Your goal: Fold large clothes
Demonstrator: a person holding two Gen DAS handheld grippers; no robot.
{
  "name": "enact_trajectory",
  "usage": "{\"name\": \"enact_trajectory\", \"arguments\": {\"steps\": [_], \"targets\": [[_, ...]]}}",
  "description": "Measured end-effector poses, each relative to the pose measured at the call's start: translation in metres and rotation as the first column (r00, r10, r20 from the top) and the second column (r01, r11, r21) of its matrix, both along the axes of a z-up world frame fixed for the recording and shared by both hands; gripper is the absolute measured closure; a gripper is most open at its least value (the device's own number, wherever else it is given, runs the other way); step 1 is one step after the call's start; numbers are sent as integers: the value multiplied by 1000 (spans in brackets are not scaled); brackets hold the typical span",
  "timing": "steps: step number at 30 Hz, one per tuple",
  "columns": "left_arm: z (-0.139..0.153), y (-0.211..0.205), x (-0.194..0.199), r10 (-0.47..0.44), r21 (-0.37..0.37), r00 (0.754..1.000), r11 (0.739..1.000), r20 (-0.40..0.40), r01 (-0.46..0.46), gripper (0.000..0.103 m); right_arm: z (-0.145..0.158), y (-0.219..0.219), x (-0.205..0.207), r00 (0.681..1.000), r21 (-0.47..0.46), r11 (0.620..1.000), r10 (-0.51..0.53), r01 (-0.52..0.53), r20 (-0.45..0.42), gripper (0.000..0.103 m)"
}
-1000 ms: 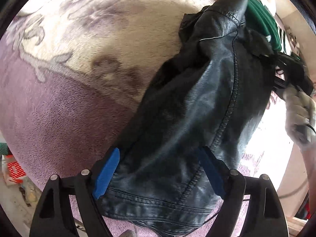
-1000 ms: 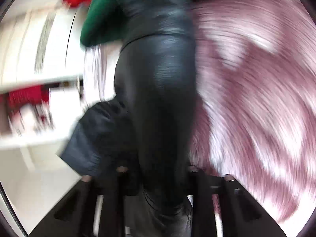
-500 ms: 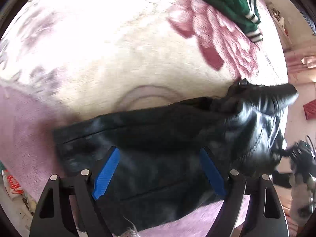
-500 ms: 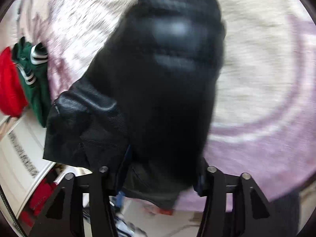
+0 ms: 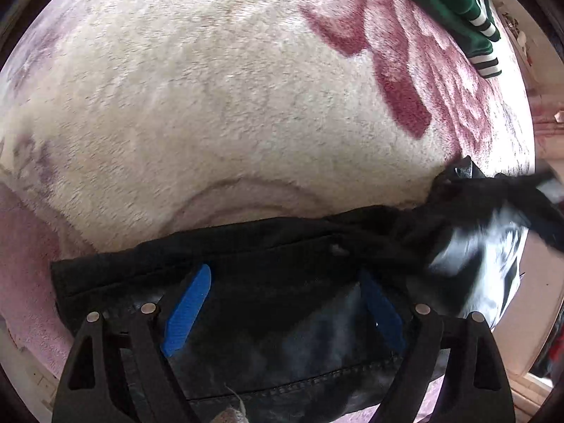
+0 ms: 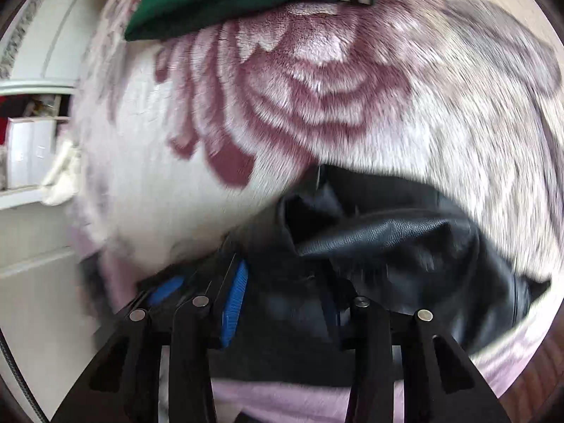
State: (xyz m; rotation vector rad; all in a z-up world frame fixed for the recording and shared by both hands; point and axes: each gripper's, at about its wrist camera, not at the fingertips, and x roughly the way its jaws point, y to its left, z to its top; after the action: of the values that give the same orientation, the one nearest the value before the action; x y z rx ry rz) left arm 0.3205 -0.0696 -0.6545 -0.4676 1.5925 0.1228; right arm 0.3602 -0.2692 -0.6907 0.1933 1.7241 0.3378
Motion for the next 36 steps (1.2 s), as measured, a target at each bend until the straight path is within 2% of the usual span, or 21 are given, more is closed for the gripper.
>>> {"name": "enact_trajectory", "arguments": {"steps": [1, 3, 5, 7, 10, 12, 13, 15, 17, 18, 19, 20, 22, 23, 25, 26, 27, 31, 32, 34, 36], "targets": [[0, 5, -3, 8, 0, 1000, 1000, 2, -8, 17, -17, 5, 9, 1000, -47, 999, 4, -4, -11, 62], [0, 15, -9, 19, 5, 1000, 1000, 0, -19, 17, -57, 6, 22, 994, -36, 998, -61, 58, -87, 61], [8, 24, -14, 24, 18, 1000, 1000, -1, -24, 17, -60, -3, 32, 987, -22, 996, -93, 91, -128, 60], [31, 31, -17, 39, 18, 999, 999, 35, -40, 17, -37, -12, 34, 987, 22, 996, -85, 89, -139, 60], [65, 16, -14, 21, -51, 996, 999, 92, -17, 17, 9, -51, 18, 988, 99, 988, -110, 120, -106, 57], [73, -7, -11, -24, -107, 996, 994, 91, 34, 17, 33, -83, -3, 984, 114, 980, -149, 160, -100, 54], [73, -27, -6, -57, -154, 994, 986, 92, 71, 17, 43, -101, -17, 978, 113, 975, -180, 191, -104, 48], [63, -58, 5, -104, -168, 991, 979, 82, 117, 17, 49, -141, -41, 958, 105, 955, -264, 276, -116, 45], [40, -87, 15, -164, -106, 985, 980, 59, 170, 16, 50, -181, -74, 931, 122, 926, -342, 357, -128, 45], [23, -96, 21, -191, -53, 981, 980, 40, 193, 16, 45, -208, -90, 905, 113, 902, -398, 416, -150, 45], [0, -103, 25, -217, -17, 976, 976, 14, 217, 4, 34, -224, -98, 889, 97, 889, -429, 447, -162, 45], [-9, -106, 27, -228, -6, 973, 974, 21, 228, 0, 28, -243, -111, 873, 80, 877, -457, 475, -170, 45], [-12, -111, 29, -262, 52, 965, 964, 20, 261, 0, 7, -260, -127, 860, 60, 867, -477, 494, -182, 42], [-11, -112, 29, -269, 60, 963, 962, 19, 268, 0, -3, -269, -134, 857, 62, 867, -475, 494, -198, 38], [-12, -108, 31, -257, 36, 966, 966, 26, 256, 0, -29, -280, -144, 858, 138, 856, -464, 498, -220, 36], [-10, -106, 30, -252, 27, 967, 967, 27, 252, 0, -41, -279, -144, 867, 217, 843, -449, 492, -217, 34], [-9, -103, 29, -247, 15, 969, 969, 26, 246, 0, -53, -277, -142, 870, 294, 821, -441, 490, -219, 31], [-10, -92, 30, -250, -14, 968, 968, 5, 250, 0, -91, -259, -117, 869, 449, 747, -451, 491, -202, 19], [-11, -101, 40, -252, -13, 968, 968, 1, 252, 0, -95, -252, -109, 873, 475, 737, -451, 481, -184, 16], [-13, -100, 43, -258, -18, 966, 966, -8, 258, 0, -92, -240, -99, 873, 526, 711, -463, 468, -151, 16], [-21, -101, 57, -249, -30, 968, 968, -7, 249, 0, -86, -225, -91, 867, 610, 647, -475, 459, -149, 20]]}}
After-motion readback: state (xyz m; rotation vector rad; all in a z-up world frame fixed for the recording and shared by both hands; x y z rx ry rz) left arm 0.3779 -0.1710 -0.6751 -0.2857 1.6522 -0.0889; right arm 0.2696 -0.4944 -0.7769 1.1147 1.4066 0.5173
